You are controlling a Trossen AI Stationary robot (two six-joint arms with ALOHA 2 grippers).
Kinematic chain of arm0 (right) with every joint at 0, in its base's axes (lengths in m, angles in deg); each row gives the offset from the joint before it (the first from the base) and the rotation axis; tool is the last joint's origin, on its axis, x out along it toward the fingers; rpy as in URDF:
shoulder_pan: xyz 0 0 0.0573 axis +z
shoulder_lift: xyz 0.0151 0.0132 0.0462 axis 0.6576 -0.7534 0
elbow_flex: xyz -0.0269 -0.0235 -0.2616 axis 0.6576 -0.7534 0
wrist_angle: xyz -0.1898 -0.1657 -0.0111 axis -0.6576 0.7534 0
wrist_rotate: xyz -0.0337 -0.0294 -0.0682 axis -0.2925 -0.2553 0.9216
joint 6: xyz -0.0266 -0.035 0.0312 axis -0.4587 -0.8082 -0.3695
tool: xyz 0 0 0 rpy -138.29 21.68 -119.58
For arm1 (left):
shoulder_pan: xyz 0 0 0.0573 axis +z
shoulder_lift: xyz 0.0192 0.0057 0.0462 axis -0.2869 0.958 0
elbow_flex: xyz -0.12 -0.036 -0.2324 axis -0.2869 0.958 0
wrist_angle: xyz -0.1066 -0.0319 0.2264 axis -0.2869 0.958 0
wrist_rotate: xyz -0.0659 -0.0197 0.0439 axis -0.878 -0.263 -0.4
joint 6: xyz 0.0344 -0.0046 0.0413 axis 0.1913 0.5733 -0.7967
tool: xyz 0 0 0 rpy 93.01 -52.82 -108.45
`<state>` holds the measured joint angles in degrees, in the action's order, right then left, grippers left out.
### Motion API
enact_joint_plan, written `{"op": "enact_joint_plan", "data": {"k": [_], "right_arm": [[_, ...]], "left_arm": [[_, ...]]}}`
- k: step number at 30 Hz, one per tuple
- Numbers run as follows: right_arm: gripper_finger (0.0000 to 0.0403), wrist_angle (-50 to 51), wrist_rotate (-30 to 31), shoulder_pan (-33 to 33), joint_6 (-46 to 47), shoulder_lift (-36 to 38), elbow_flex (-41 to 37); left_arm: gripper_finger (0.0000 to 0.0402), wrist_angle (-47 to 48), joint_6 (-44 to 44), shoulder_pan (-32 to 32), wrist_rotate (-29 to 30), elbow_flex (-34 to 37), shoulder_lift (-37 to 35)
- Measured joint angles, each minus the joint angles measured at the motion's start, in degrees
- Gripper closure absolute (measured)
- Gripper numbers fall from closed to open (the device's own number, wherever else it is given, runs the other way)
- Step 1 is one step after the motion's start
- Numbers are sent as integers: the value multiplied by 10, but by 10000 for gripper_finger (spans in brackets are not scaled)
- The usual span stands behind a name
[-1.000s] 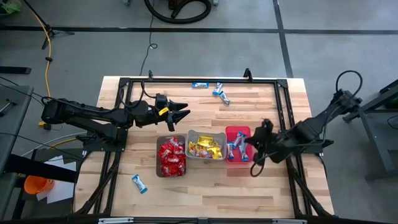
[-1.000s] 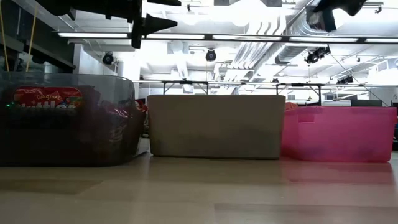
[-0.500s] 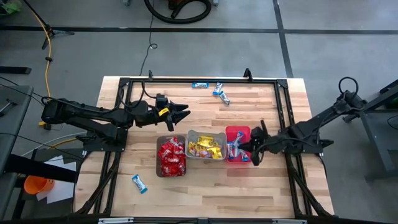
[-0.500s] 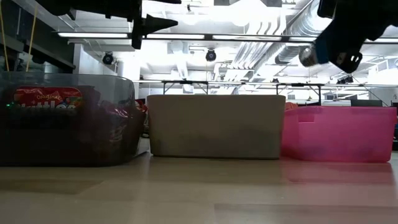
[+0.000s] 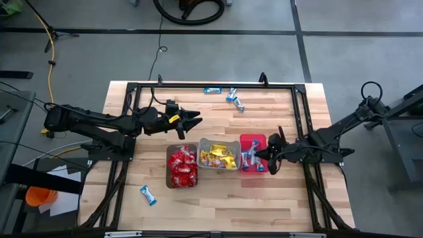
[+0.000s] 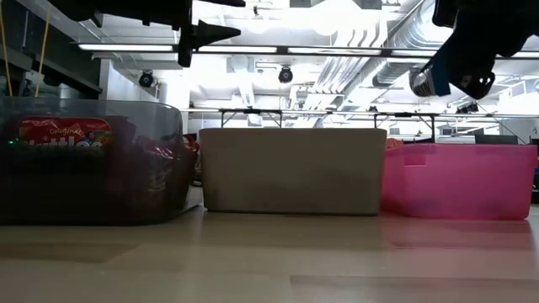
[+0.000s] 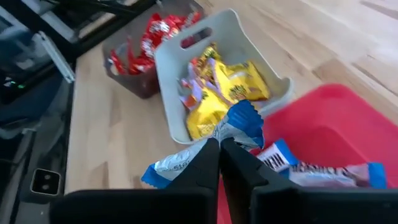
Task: Sort candy
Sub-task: Put the white chocolate into the pink bin
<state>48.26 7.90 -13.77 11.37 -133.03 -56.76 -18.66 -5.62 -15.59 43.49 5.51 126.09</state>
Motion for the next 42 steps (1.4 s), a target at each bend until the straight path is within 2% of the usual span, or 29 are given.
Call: {"op": "enact_joint_plan", "data": {"k": [4, 11, 14, 17, 21, 24, 30, 38, 42], "right_arm": [[356, 49, -4, -11, 7, 0, 20], [230, 121, -16, -41, -11, -1, 68], [187, 110, -18, -54, -39, -1, 96], [163, 70, -12, -69, -81, -1, 123], [156, -31, 3, -95, -129, -1, 137], [155, -122, 3, -116, -166, -9, 137], [155, -249, -39, -148, -273, -60, 137], [155, -325, -54, -152, -430, -144, 136], [155, -374, -55, -152, -442, -161, 136]], "left_arm": [[198, 0, -3, 0, 0, 0, 0], [198, 0, -30, 0, 0, 0, 0], [198, 0, -30, 0, -2, 0, 0], [198, -2, -34, 0, -36, 0, 0], [198, -4, -81, 0, -116, 0, 0], [198, -4, -120, 0, -149, 0, 0], [198, -3, -195, 0, -151, 0, 0], [198, 8, -196, 0, -151, 0, -53], [198, 51, -196, 0, -149, 0, -90]]}}
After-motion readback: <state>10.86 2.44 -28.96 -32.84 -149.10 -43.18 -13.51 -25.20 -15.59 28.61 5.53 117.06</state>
